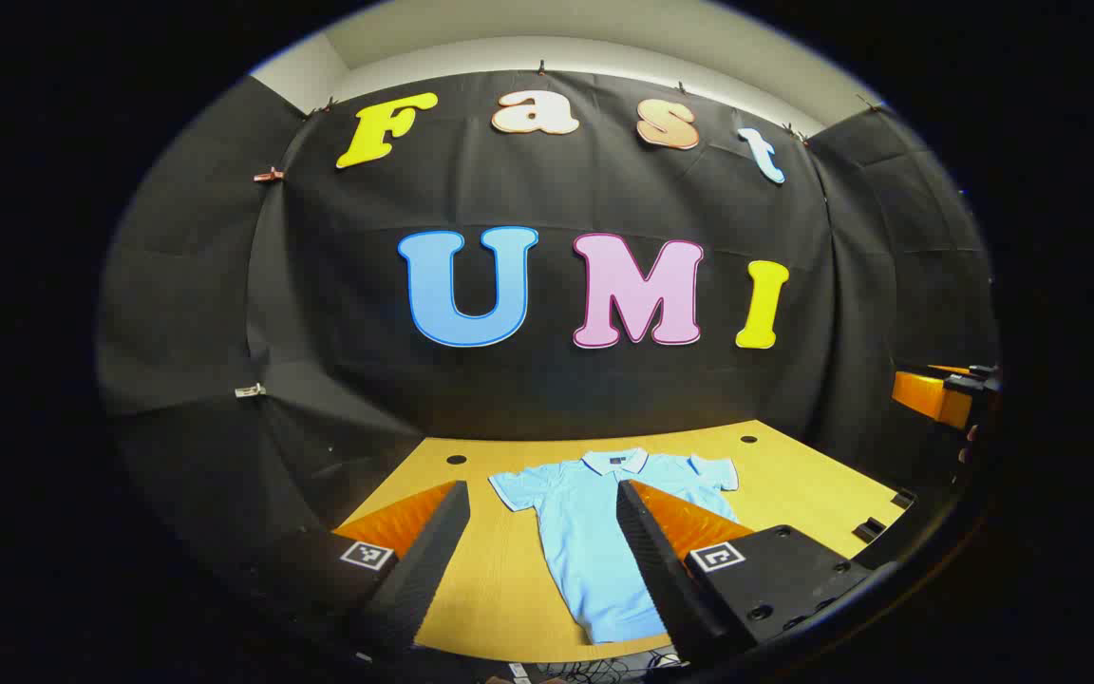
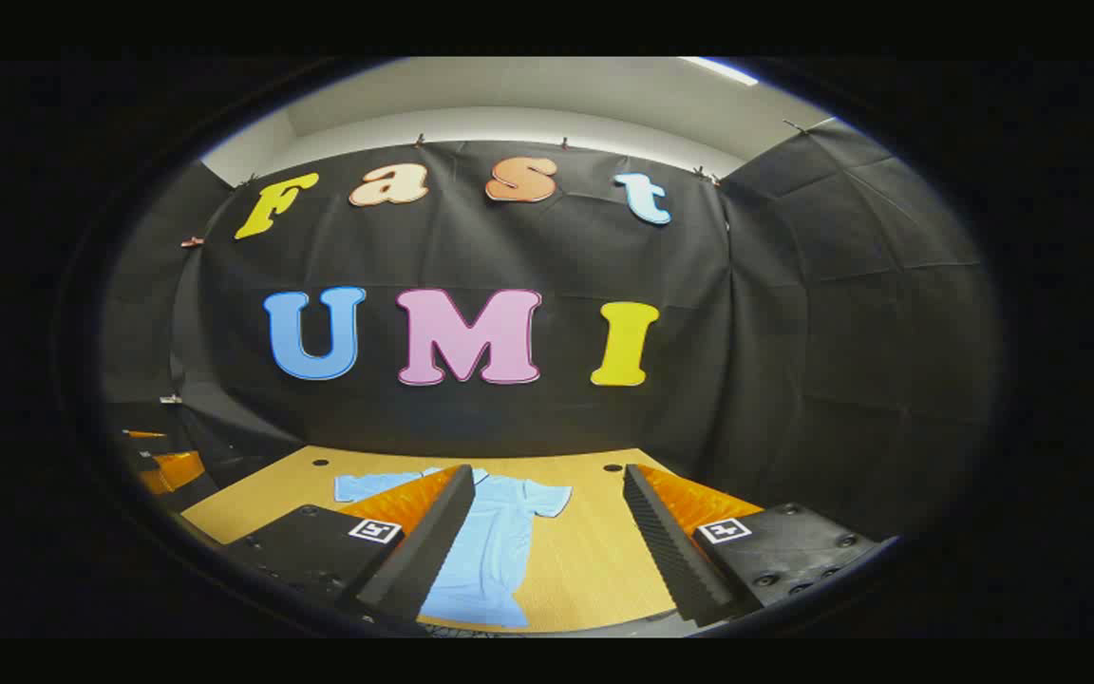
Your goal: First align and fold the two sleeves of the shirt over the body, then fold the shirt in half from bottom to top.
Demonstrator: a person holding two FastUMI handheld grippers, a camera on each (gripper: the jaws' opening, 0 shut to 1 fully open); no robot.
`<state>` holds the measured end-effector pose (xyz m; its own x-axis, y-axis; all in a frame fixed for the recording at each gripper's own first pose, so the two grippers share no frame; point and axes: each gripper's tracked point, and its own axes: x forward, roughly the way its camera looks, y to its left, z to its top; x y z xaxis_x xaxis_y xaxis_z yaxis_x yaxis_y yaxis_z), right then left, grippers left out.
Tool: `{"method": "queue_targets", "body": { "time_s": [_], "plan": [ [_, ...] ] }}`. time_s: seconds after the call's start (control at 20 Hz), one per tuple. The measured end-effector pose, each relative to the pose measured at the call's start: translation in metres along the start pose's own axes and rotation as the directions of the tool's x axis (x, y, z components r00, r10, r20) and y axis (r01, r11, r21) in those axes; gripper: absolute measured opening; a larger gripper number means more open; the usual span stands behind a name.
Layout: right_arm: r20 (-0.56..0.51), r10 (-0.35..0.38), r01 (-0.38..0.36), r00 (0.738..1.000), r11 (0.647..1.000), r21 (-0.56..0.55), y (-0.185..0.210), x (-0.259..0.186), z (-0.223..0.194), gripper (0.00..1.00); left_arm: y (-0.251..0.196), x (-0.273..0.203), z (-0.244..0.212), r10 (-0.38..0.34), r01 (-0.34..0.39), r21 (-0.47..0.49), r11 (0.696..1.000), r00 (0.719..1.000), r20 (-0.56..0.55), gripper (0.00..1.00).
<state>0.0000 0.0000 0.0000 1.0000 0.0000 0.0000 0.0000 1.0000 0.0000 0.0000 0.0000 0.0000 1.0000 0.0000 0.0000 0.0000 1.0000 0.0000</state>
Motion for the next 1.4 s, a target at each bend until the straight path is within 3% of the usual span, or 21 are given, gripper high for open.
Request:
{"method": "queue_targets", "body": {
  "time_s": [0.4, 0.9, 1.25, 1.4],
  "plan": [
    [-0.032, 0.033, -0.034, 0.999, 0.999, -0.03, 0.022, 0.011, -0.004, 0.97, 0.0, 0.003, -0.007, 0.002, -0.003, -0.027, 1.0, 0.999, -0.032, 0.97],
    [-0.062, -0.021, 0.019, 0.998, 0.999, -0.046, 0.0, 0.018, -0.01, 0.97, -0.007, 0.006, -0.006, -0.021, 0.017, -0.077, 0.997, 0.998, -0.054, 0.98],
    [-0.129, -0.001, -0.01, 0.992, 0.996, -0.088, -0.007, 0.073, -0.024, 0.97, -0.004, 0.008, -0.005, -0.024, 0.021, -0.051, 0.998, 0.998, -0.064, 0.94],
    [-0.157, 0.012, -0.027, 0.988, 0.995, -0.091, -0.007, 0.115, -0.032, 0.97, -0.002, 0.009, -0.004, -0.009, 0.005, -0.059, 0.998, 0.997, -0.072, 0.98]
  ]
}}
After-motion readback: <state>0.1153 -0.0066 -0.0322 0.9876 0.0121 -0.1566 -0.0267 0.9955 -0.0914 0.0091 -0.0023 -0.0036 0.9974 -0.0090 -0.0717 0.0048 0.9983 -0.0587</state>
